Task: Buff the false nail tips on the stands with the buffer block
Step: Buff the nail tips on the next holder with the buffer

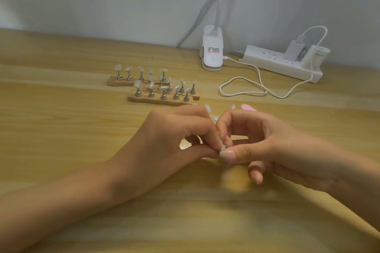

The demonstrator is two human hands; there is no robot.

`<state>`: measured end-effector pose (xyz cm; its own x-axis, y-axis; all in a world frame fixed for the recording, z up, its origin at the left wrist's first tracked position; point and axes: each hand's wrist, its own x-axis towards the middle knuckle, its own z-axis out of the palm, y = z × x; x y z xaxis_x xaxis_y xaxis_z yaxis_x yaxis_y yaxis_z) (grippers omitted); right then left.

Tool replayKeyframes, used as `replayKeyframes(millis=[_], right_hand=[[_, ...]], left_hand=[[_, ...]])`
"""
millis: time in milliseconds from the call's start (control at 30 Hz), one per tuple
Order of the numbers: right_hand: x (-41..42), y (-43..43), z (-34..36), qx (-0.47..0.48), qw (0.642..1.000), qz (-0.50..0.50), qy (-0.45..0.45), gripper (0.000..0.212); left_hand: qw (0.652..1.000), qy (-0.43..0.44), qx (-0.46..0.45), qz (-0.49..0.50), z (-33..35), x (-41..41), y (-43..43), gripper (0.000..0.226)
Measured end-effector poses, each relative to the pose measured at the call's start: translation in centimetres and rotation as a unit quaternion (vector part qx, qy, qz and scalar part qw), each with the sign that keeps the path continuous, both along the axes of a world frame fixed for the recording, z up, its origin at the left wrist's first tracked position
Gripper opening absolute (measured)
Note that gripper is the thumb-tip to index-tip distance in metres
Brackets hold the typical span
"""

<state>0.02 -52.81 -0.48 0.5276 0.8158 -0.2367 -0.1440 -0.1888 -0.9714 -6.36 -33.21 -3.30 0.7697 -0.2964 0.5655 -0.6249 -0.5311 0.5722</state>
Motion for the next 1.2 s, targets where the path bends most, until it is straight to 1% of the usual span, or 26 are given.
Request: replayKeyframes(millis=[133,233,300,367,533,633,700,867,1000,1067,1133,1167,1200], right_hand=[[0.0,-0.1,0.0,-0.002,1.000,0.014,0.006,0.022],[-0.3,-0.3,0.1,0.012,1.000,0.005,-0.028,0.020],[-0.4,-0.3,0.2,0.024,0.998,-0.005,-0.057,0.019],[-0.5,-0.4,0.3,0.034,0.997,-0.006,-0.062,0.019],[-0.4,-0.3,0.1,0.040,0.999,-0.009,-0.035,0.013],[-0.4,-0.2,-0.3,0.042,0.999,-0.017,-0.023,0.011],[-0.6,-0.1,-0.4,0.049,0.998,-0.028,-0.005,0.011],[-1.4,0.3,-1.1,0.091,0.992,-0.079,0.043,0.011],[-1.9,0.4,-1.5,0.090,0.990,-0.097,0.054,0.012],[-1.5,0.1,-1.2,0.081,0.992,-0.090,0.031,0.014],[-0.6,-0.6,-0.5,0.081,0.994,-0.074,-0.010,0.017],[0.1,-1.1,0.1,0.082,0.993,-0.073,-0.050,0.015],[1.0,-1.7,0.6,0.070,0.986,-0.087,-0.122,0.014]], left_hand=[[1.000,0.014,-0.005,-0.023,0.0,0.0,0.0,0.008],[0.996,0.053,-0.050,-0.042,0.0,0.2,-0.1,0.018],[0.991,0.080,-0.088,-0.058,0.0,0.3,0.0,0.017],[0.988,0.091,-0.107,-0.070,0.1,0.3,0.1,0.012],[0.989,0.084,-0.100,-0.070,0.2,0.2,0.1,0.012],[0.995,0.054,-0.067,-0.048,0.3,0.1,0.0,0.017],[0.996,0.051,-0.068,-0.038,0.3,0.0,-0.1,0.016],[0.987,0.107,-0.121,-0.011,0.1,-0.3,-0.2,0.009],[0.981,0.138,-0.135,-0.018,-0.1,-0.3,-0.3,0.010],[0.983,0.130,-0.129,-0.022,0.0,-0.1,-0.3,0.013],[0.984,0.121,-0.131,-0.027,0.2,-0.1,-0.3,0.014],[0.983,0.123,-0.136,-0.030,0.3,0.0,-0.2,0.010],[0.981,0.127,-0.146,-0.029,0.3,0.0,0.0,0.008]])
